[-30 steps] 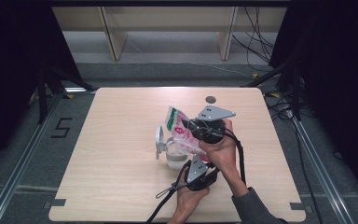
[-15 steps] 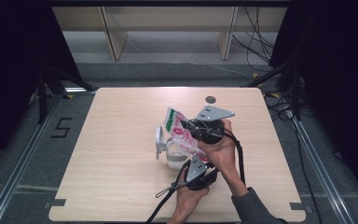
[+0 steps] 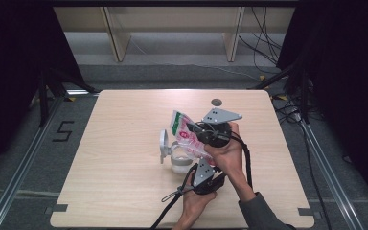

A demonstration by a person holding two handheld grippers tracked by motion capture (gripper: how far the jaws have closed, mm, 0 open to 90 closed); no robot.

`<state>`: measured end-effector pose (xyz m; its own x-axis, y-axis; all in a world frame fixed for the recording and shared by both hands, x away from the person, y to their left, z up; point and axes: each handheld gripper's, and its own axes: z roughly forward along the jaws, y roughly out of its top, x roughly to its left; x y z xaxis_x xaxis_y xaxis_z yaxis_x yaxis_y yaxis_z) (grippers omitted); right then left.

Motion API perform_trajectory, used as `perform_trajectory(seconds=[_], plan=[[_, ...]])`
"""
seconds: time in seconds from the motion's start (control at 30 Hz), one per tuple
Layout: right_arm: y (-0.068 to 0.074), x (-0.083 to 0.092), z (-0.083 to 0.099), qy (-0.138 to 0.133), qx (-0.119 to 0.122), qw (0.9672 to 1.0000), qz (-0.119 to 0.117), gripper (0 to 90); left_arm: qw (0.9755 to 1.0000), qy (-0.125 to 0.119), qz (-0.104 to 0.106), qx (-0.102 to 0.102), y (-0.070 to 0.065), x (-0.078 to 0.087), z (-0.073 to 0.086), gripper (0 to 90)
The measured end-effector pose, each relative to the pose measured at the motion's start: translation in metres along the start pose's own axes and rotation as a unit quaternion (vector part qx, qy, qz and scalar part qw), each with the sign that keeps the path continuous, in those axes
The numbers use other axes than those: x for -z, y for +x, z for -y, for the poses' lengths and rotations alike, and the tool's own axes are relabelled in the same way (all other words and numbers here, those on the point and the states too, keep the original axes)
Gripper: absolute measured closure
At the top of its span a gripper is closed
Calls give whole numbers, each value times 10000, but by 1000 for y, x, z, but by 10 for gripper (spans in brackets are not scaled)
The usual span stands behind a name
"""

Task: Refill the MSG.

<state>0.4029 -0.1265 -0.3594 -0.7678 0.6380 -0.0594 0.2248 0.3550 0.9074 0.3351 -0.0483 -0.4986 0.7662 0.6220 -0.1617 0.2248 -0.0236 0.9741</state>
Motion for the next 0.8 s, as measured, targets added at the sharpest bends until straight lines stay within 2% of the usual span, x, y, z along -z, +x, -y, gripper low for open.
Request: perform_trajectory(seconds=[0.1, 0.13, 0.23, 0.37, 0.47, 0.53, 0.57, 0.6, 0.63, 0.67, 0.7, 0.8], plan=[[1, -2, 0, -53, 49, 10000, 4, 900, 10000, -20, 1, -13, 0, 0, 0, 781], [2, -1, 1, -25, -39, 10000, 34, 900, 10000, -7, 8, 3, 0, 0, 1, 781], [2, -2, 1, -13, -60, 10000, 11, 900, 10000, -1, -1, -13, 1, 1, 1, 782], [1, 0, -1, -56, 51, 10000, 10, 900, 10000, -23, -11, 11, 1, 1, 0, 782], [4, -1, 0, -4, -45, 10000, -19, 900, 10000, -48, 37, 46, 2, 0, 0, 782], [3, -4, 1, 18, 172, 9998, -12, 900, 10000, -7, 47, 56, 2, -1, 1, 781], [6, -5, 2, 124, 7, 9999, -25, 900, 10000, 2, 23, 64, 2, 0, 1, 781], [4, -6, 2, 82, 82, 9999, -43, 900, 10000, -38, 44, 74, 2, 0, 1, 781], [5, -6, 2, 87, 13, 9999, -88, 900, 10000, -20, 32, 58, 2, 0, 1, 781], [4, -6, 2, 9, 88, 10000, -31, 900, 10000, 26, -8, 30, 2, 1, 0, 782], [5, -5, 1, -37, 25, 10000, -29, 900, 10000, 5, -15, 38, 2, 1, 0, 782], [5, -4, 0, 3, 60, 10000, -59, 900, 10000, -28, 45, 53, 2, 1, 0, 782]])
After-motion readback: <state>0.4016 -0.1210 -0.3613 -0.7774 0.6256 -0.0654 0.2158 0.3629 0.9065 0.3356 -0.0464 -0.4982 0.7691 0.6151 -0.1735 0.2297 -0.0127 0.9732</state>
